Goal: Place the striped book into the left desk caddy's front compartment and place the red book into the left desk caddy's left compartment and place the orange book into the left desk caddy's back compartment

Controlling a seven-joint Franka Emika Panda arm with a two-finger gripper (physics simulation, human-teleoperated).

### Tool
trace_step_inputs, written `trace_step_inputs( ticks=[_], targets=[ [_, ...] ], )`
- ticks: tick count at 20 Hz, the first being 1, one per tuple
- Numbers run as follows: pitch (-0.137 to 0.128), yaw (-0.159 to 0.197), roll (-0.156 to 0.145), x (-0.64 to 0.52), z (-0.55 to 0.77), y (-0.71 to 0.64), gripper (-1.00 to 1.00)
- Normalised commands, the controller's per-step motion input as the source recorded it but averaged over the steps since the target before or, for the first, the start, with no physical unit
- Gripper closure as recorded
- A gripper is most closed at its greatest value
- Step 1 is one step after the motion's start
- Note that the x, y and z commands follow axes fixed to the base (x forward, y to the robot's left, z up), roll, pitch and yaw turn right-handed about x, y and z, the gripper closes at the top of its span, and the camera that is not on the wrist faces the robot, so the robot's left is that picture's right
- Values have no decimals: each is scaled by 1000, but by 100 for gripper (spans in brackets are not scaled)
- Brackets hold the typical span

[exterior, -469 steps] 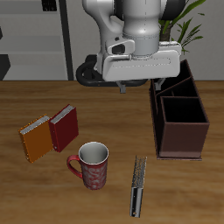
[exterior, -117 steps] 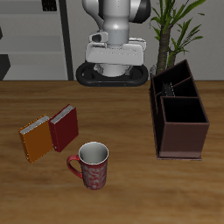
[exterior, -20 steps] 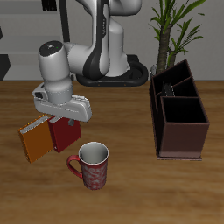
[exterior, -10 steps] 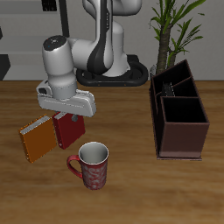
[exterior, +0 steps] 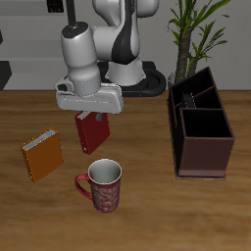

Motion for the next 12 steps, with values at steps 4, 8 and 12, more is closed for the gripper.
trace_step_inputs(
  ticks=[4,8,12],
  targets=[
    [-45,21,-43,-366,364,185,100],
    [-111,21,-22,-648,447,316,100],
    [-85,67,-21,-627,298,307,100]
  ],
)
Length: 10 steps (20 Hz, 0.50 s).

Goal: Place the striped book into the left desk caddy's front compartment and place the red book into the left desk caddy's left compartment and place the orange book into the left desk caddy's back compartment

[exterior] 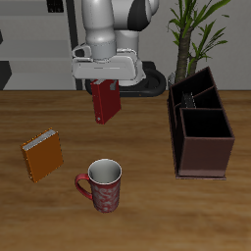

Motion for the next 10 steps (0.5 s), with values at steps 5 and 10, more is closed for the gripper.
trace_step_inputs(
  ticks=[5,10],
  targets=[
    [-103,74,-30,-661,252,277,100],
    [-31,16,-29,-312,65,1,100]
  ],
)
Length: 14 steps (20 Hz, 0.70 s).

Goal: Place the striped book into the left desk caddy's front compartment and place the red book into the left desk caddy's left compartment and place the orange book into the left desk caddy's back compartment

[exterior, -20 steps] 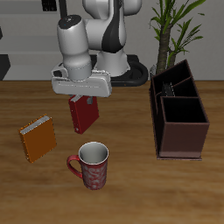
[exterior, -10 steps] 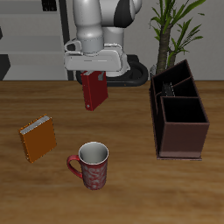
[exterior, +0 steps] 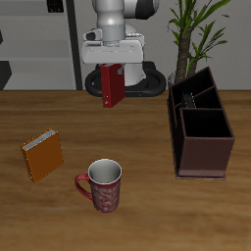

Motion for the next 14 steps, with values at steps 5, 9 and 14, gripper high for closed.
trace_step_inputs(
  ticks=[5,9,14],
  targets=[
    [-41,7,-5,-363,-27,81,100],
    [-41,-21,11,-512,-184,217,100],
    [-23,21,50,-380,-153,285,100]
  ],
)
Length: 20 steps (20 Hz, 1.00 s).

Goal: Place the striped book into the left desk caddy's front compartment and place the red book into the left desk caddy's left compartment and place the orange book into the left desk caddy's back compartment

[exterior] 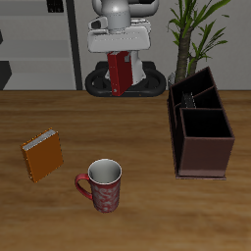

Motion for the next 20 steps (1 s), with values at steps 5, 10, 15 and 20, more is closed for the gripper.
trace_step_inputs(
  ticks=[5,10,15,20],
  targets=[
    [-11,-7,-4,-256,-159,68,100],
    [15,-1,42,-284,-231,158,100],
    [-6,18,53,-267,-73,218,100],
    [-25,44,28,-231,-106,188,100]
  ],
)
